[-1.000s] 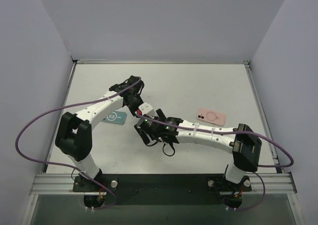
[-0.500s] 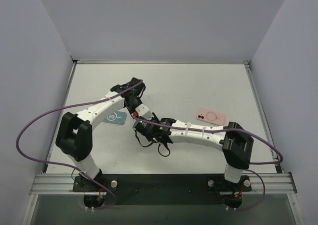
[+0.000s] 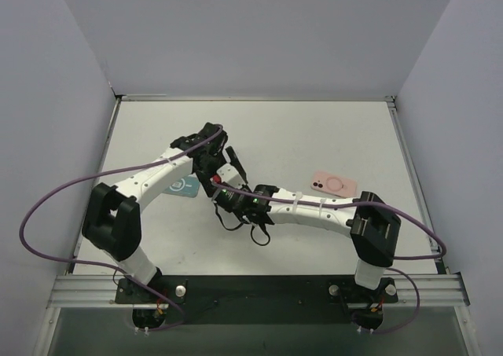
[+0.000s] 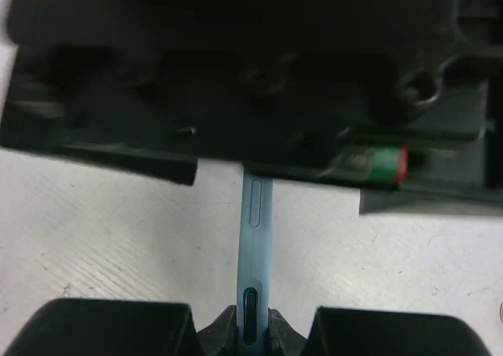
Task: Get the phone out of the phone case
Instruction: Pick up the phone at the center of the board.
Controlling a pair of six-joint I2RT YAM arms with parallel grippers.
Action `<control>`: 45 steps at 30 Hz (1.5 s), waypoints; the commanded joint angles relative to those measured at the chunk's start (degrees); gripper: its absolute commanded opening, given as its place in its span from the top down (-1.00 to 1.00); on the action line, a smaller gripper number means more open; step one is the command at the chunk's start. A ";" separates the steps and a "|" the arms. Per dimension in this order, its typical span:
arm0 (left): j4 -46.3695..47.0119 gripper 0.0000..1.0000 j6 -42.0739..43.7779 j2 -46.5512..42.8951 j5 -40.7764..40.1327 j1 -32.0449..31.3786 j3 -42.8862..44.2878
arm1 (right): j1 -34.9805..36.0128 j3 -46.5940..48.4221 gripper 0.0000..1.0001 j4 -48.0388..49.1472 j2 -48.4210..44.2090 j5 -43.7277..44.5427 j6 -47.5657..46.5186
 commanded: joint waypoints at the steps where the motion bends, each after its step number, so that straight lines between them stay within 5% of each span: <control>1: 10.48 -0.93 1.86 -8.06 9.53 1.03 -3.11 | -4.02 -0.19 1.00 -1.70 -6.35 -2.02 1.17; 7: 33.68 -0.94 3.01 -18.25 23.94 9.36 -17.43 | -11.13 -4.57 1.00 1.28 -15.31 -15.54 3.80; 11: 40.91 -0.95 4.24 -27.81 21.16 11.58 -26.75 | -19.04 -12.55 1.00 10.23 -24.34 -33.89 9.59; 14: 49.76 -0.95 2.58 -33.88 18.42 11.84 -35.63 | -25.02 -19.93 1.00 22.79 -29.01 -47.35 17.67; 19: 65.22 -0.95 -0.58 -35.14 26.76 12.81 -40.82 | -29.43 -28.74 1.00 45.64 -30.87 -60.98 30.76; 21: 74.26 -0.95 -4.44 -34.44 29.13 12.63 -44.08 | -29.87 -32.51 1.00 56.76 -30.35 -63.54 37.71; 27: 80.27 -0.93 -7.43 -30.14 32.39 12.55 -45.48 | -29.78 -38.33 1.00 82.36 -24.12 -68.38 52.91; 31: 83.89 -0.78 -9.47 -28.64 32.31 12.46 -46.19 | -29.52 -40.36 1.00 91.98 -20.16 -68.30 58.21; 41: 88.46 -0.06 -13.16 -27.32 30.90 12.11 -45.05 | -27.85 -41.06 1.00 94.36 -14.88 -67.24 58.56; 45: 88.82 0.56 -13.69 -26.26 31.25 12.02 -44.35 | -27.58 -41.23 1.00 93.84 -14.26 -67.16 58.21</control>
